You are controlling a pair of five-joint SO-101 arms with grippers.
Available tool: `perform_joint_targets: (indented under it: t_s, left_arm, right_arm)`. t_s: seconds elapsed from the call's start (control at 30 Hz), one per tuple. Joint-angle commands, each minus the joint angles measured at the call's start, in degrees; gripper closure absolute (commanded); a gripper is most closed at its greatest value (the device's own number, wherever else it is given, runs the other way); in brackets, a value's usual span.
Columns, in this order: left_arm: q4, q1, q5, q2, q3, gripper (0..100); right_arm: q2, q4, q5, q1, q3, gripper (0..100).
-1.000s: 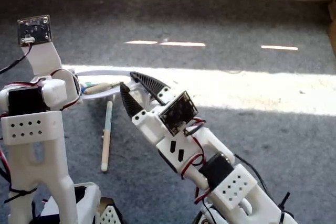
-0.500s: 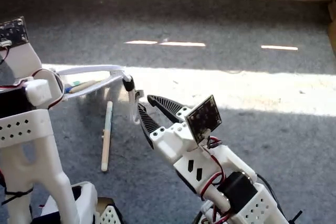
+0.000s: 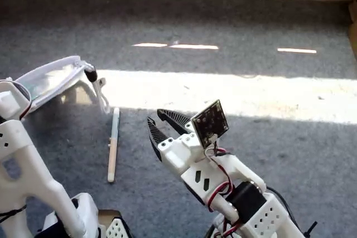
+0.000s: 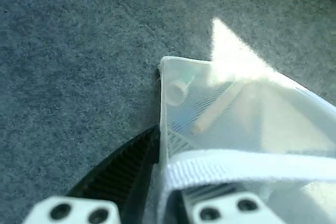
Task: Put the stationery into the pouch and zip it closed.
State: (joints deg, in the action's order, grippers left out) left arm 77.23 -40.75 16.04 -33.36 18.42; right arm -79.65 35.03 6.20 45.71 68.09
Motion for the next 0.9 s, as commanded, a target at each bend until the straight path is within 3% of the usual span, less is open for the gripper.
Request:
perform_joint_targets:
  t_s: [0.0, 0.2, 0.53, 0.87]
  left_arm:
    - [-1.58, -3.21, 2.20, -0.92, -2.24, 99]
    - [-1.67, -5.14, 2.73, -0.92, -2.24, 99]
    - [-1.67, -5.05, 2.73, -0.92, -2.24, 99]
    - [-1.67, -4.88, 2.73, -0.92, -2.15, 99]
  right_arm:
    - [6.29, -0.04, 0.79, 3.38, -0.48, 90.1]
    - [26.77, -6.11, 4.75, 4.70, -6.99, 90.1]
    - [57.54, -6.29, 13.89, 6.37, -29.23, 90.1]
    - [76.97, -6.29, 14.86, 7.25, -43.21, 90.1]
